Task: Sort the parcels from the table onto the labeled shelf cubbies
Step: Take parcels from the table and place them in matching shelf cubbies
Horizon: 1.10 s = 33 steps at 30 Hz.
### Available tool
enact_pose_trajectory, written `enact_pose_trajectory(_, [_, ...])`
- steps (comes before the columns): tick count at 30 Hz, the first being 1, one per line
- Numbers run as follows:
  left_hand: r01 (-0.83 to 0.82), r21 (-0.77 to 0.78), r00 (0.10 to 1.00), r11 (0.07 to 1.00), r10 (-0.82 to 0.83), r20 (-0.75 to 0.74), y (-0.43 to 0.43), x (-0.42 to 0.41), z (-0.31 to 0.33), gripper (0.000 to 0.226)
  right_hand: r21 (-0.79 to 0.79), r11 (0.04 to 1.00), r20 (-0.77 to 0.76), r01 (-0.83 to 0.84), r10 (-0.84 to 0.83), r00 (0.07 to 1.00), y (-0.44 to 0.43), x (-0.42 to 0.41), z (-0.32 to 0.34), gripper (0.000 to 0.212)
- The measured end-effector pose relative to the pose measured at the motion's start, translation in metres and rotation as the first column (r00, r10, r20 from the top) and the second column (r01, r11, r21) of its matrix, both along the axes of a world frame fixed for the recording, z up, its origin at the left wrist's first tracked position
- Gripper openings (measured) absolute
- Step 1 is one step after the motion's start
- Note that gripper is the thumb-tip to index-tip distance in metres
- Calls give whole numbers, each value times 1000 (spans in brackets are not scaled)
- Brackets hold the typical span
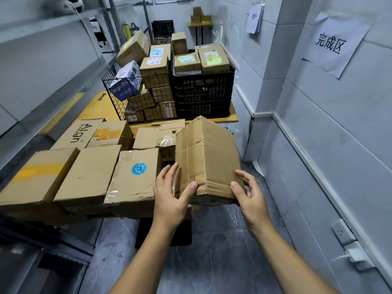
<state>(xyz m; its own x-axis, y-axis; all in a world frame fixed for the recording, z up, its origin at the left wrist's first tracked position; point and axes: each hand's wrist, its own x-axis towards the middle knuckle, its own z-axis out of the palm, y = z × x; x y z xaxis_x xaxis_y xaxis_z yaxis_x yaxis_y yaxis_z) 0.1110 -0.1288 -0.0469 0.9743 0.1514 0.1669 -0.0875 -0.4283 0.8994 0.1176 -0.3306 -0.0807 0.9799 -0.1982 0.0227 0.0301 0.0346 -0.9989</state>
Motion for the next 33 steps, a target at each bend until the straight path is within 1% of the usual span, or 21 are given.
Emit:
enact_pose_trajectory(1, [2, -48, 999, 999, -5, -49, 2, 0, -1, 88, 3, 1000, 11, -12, 12, 1000, 0, 0, 0, 31])
enact_pose_trajectory(3, [40, -255, 991, 966, -71, -111, -3, -3, -5, 95, -10, 999, 34, -51, 51, 998, -4, -4, 4, 35])
enact_pose_trajectory(4, [62, -346, 988, 936, -105, -109, -5, -5, -7, 94, -43, 997, 38, -69, 71, 997, -6, -5, 5, 36])
enact_pose_trajectory(5, [63, -397, 990, 916, -108, -92, -7, -8, -10, 92, -91, 992, 35, -87, 90, 995, -9, -5, 6, 36])
enact_pose_trajectory(9, [31, -406, 1000, 913, -28, 13, -11, -16, -14, 76, -320, 939, 50, -124, 147, 988, -14, -8, 15, 38])
enact_pose_trajectory(12, [0, -364, 999, 931, 15, 40, -13, -19, -13, 75, -359, 927, 65, -112, 145, 987, -7, -10, 25, 37])
enact_pose_trajectory(14, [-35, -277, 999, 960, 45, 30, -18, -22, -11, 80, -362, 924, 71, -125, 161, 984, 0, -14, 32, 51])
enact_pose_trajectory(16, [-72, -208, 997, 975, 79, 24, -22, -25, -10, 85, -317, 935, 63, -157, 186, 981, 8, -17, 36, 62])
enact_pose_trajectory(18, [-83, -169, 995, 982, 90, 34, -25, -26, -8, 88, -266, 951, 73, -158, 183, 980, 14, -18, 36, 64])
enact_pose_trajectory(19, [-73, -151, 995, 986, 82, 55, -25, -26, -8, 86, -246, 959, 83, -142, 167, 983, 16, -18, 36, 62])
enact_pose_trajectory(21, [-23, -145, 994, 989, 39, 107, -23, -26, -7, 73, -206, 972, 95, -113, 134, 986, 15, -16, 35, 58])
enact_pose_trajectory(22, [9, -174, 993, 985, 11, 117, -22, -26, -6, 64, -190, 976, 98, -105, 125, 987, 12, -15, 35, 56])
enact_pose_trajectory(24, [60, -289, 994, 956, -30, 108, -19, -24, -4, 49, -159, 982, 98, -101, 118, 988, 7, -14, 37, 51])
enact_pose_trajectory(26, [59, -388, 996, 920, -26, 88, -14, -21, -2, 39, -111, 989, 96, -100, 111, 989, 2, -11, 35, 48])
enact_pose_trajectory(28, [38, -413, 997, 910, -9, 74, -11, -15, 0, 34, 3, 994, 72, -107, 106, 992, 0, -9, 32, 45])
enact_pose_trajectory(30, [15, -328, 997, 945, 9, 72, -11, -11, 0, 34, 124, 985, 36, -120, 117, 993, 0, -10, 27, 46])
enact_pose_trajectory(32, [-28, -243, 997, 970, 44, 59, -11, -8, -2, 36, 202, 972, 8, -122, 123, 992, 0, -11, 25, 45])
enact_pose_trajectory(33, [-48, -228, 998, 973, 58, 36, -10, -8, -4, 39, 238, 964, -5, -121, 126, 992, -1, -12, 24, 44])
